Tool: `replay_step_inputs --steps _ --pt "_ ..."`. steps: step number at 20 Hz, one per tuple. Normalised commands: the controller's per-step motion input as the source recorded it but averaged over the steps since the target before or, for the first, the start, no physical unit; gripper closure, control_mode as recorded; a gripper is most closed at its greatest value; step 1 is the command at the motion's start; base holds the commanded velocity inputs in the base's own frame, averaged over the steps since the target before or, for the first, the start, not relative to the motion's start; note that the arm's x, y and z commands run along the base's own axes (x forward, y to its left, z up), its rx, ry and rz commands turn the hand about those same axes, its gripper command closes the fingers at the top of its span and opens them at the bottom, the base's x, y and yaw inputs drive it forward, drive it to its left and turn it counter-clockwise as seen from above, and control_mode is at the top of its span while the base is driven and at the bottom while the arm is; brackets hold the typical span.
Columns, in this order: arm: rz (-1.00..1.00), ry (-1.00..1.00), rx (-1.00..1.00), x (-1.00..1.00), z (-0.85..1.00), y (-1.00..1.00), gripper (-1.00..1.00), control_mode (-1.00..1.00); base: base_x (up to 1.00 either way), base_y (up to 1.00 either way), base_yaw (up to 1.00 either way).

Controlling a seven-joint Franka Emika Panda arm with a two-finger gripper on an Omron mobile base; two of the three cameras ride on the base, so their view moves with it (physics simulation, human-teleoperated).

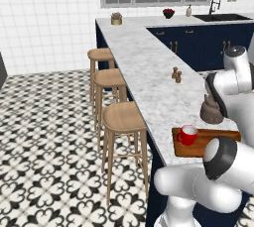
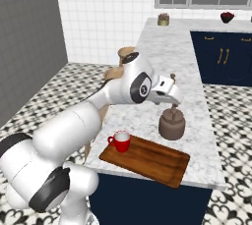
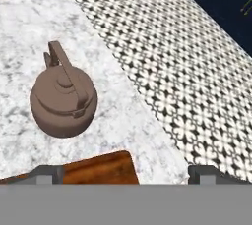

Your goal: Pick the kettle from the counter and place it on the tray. Then pick the mug from the cabinet and place it on the tray. Then close the cabinet doors.

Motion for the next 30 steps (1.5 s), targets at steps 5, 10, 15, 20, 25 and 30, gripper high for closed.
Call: replay_step_inputs --steps 5,10,15,20,25,30 --pt "0.28 0.34 0.28 0.47 -0.39 -0.15 -1.00 -1.00 0.00 0.00 0.00" --pt "0.25 0.13 0.21 0.48 -0.28 -0.16 -1.00 -1.00 0.00 0.00 0.00" --pt "0.17 0.04 0.11 0.51 -0.33 -0.11 -1.00 -1.00 0.00 0.00 0.00" --pt "0.14 0.05 0.03 0.53 -0.44 -0.11 -1.00 -1.00 0.00 0.00 0.00" --pt "0.09 0.03 0.00 0.37 -0.33 -0.13 -1.00 -1.00 0.00 0.00 0.00" --pt "0.08 0.02 0.01 0.20 -0.26 -0.05 -1.00 -1.00 0.00 0.00 0.00"
